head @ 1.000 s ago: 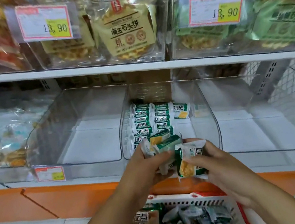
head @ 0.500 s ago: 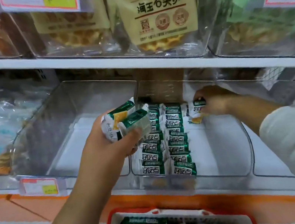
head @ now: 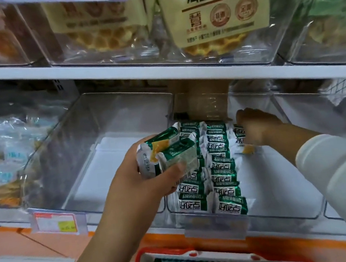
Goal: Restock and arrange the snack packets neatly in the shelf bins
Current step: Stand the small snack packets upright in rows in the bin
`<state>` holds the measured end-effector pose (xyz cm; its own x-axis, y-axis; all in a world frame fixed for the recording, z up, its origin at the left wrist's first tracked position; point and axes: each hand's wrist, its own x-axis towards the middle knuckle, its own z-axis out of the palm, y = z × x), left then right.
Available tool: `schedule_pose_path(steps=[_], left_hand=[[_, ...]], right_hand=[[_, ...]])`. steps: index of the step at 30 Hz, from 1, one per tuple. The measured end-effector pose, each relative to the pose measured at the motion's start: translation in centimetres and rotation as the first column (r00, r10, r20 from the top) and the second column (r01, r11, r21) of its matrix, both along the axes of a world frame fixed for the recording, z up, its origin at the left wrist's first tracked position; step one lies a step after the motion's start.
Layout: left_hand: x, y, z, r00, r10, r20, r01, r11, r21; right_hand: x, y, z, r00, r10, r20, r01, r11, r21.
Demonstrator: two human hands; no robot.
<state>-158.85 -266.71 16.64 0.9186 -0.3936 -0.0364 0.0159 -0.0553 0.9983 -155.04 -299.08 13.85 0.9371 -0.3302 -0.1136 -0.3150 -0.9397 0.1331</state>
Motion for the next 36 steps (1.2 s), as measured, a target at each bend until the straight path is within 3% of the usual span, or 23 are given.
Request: schedule_pose_path(steps=[2,4,7,10,14,16,19,24,26,32,34,36], left_hand=[[-0.3,-0.3,0.0,1.0,-0.013,-0.015,0.013,1.0,-0.014],[-0.8,-0.7,0.1,0.998,-0.039,-0.045,0.039,0.999,-0.02],[-1.9,-1.3,0.3,0.992,-0.091,-0.093,0.088,0.996,-0.027],[-3.3,-2.4,0.4,0.984,-0.143,-0.103,0.14,0.989,-0.041],[-6.2,-4.0,0.1,0.963,-0.206,-0.171,0.194,0.977,-0.087],[-7.4,-4.6,-0.2,0.961,-0.2,-0.189,0.186,0.978,-0.093],[-9.1,-5.1,-0.5,0.948,-0.223,-0.227,0.197,0.972,-0.132],[-10.0,-4.9,-0.6,0.892,-0.309,-0.33,0.263,0.948,-0.179],[-9.5,-4.7,-0.5,0.892,-0.294,-0.342,0.241,0.952,-0.19],[-7.4,-4.0,-0.3,0.927,-0.184,-0.326,0.137,0.977,-0.163],[-7.3,-4.1,-0.3,0.902,-0.241,-0.358,0.184,0.965,-0.187],[-7.3,-4.3,-0.3,0.887,-0.304,-0.348,0.249,0.949,-0.194]], right_hand=[[-0.8,0.7,0.8,0.997,-0.021,0.076,0.016,0.997,0.073],[-3.0,2.2,2.1,0.97,-0.053,0.238,-0.017,0.959,0.282],[-9.7,7.0,4.0,0.853,-0.167,0.495,-0.208,0.762,0.614],[-16.8,11.9,4.5,0.777,-0.162,0.608,-0.373,0.66,0.652],[-20.7,14.6,3.1,0.828,-0.179,0.531,-0.332,0.607,0.722],[-21.1,15.1,2.8,0.816,-0.257,0.518,-0.299,0.58,0.758],[-22.2,15.1,2.0,0.797,-0.431,0.424,-0.217,0.451,0.866],[-22.4,14.4,1.7,0.758,-0.529,0.382,-0.162,0.414,0.896],[-22.1,13.5,1.6,0.747,-0.586,0.312,-0.159,0.299,0.941],[-21.2,11.9,2.2,0.776,-0.617,0.131,-0.336,-0.228,0.914],[-21.0,12.0,2.5,0.804,-0.58,0.133,-0.343,-0.269,0.9],[-20.6,12.0,2.4,0.812,-0.563,0.152,-0.316,-0.205,0.927]])
